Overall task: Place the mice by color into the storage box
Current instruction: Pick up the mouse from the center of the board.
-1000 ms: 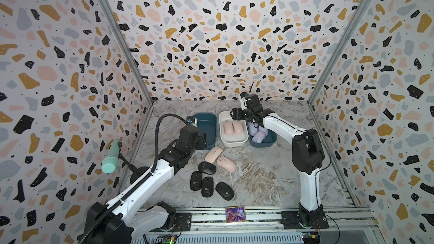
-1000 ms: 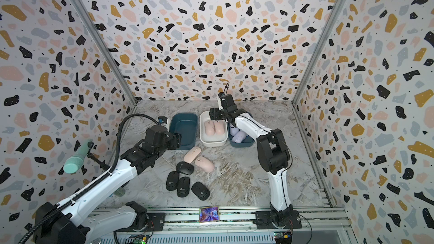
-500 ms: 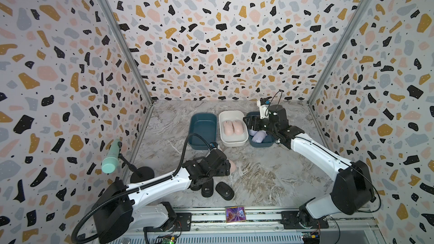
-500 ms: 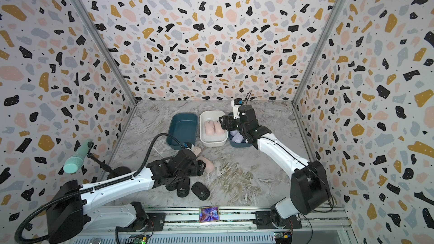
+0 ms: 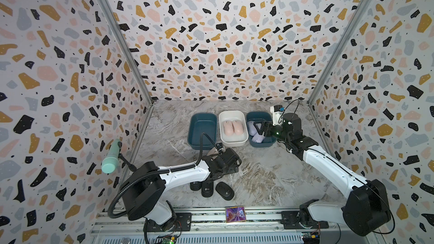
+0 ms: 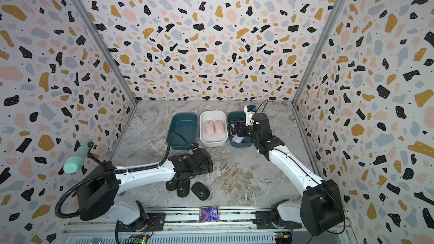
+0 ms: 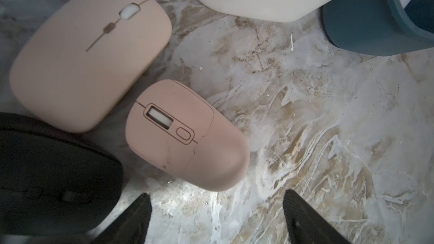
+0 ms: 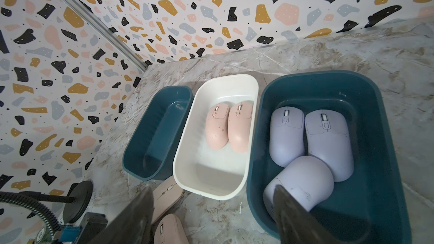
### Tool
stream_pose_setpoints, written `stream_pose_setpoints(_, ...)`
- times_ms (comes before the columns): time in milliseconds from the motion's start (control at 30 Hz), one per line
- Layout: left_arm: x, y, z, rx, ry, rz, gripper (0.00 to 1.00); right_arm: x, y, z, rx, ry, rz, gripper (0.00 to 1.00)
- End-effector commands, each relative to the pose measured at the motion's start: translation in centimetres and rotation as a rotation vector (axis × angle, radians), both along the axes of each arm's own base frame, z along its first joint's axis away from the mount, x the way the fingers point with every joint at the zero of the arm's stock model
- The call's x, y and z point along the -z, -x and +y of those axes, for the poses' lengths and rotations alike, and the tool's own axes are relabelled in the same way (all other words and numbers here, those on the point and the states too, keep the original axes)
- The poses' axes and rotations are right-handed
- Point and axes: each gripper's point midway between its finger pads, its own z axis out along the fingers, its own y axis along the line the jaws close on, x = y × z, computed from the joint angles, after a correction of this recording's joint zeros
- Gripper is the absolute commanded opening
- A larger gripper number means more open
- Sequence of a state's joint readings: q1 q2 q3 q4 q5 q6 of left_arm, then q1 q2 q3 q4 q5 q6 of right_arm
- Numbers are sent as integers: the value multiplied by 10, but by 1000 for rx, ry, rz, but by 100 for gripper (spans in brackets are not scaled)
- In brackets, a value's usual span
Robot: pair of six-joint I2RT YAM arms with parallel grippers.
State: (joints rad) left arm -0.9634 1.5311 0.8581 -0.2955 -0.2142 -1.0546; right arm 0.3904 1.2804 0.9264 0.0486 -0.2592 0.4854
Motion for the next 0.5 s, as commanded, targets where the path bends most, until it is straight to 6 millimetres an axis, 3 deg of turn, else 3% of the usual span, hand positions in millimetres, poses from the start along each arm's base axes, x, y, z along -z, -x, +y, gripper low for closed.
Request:
stream_pose_setpoints(0, 0, -7, -4, -27, -4, -11, 88, -17, 1, 1, -18, -38, -41, 80)
stream_pose_setpoints(200, 9, -9, 2, -29, -49, -3, 88, -14, 1, 0, -19, -41, -35, 80)
stream_pose_setpoints(467, 15, -29, -4, -7, -86, -19, 88, -7, -2, -5, -8, -36, -17, 80)
